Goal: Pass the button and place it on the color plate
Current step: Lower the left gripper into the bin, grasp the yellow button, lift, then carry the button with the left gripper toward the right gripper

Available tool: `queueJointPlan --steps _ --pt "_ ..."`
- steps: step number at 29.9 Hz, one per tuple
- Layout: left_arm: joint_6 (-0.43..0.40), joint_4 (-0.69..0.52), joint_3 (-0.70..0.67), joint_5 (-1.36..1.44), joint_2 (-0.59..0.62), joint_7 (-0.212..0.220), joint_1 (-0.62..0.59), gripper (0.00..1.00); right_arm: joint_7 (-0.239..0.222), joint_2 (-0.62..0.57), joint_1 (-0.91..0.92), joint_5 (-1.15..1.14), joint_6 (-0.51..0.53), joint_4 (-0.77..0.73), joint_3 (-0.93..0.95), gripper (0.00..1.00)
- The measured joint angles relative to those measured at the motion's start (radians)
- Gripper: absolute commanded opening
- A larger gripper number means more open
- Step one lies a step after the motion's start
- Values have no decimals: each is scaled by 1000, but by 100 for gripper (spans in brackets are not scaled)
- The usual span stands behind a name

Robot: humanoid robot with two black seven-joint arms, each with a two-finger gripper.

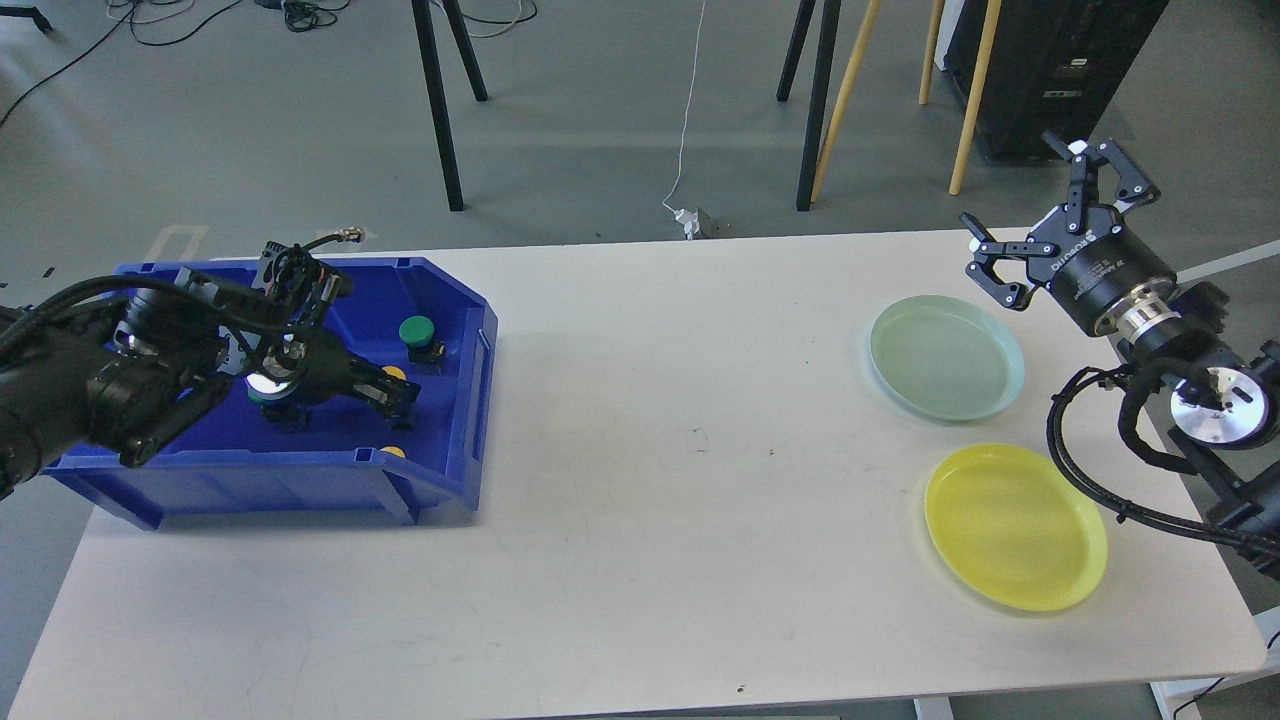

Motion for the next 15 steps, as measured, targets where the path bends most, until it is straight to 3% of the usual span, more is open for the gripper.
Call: queueJointPlan --steps 8,15 --pt "-32 -49 -13 -1 73 0 -46 6 0 -23 -18 0 0 13 15 100" --pt "-49 -384 -126 -272 386 0 -176 7 1 -32 -32 0 0 14 28 100"
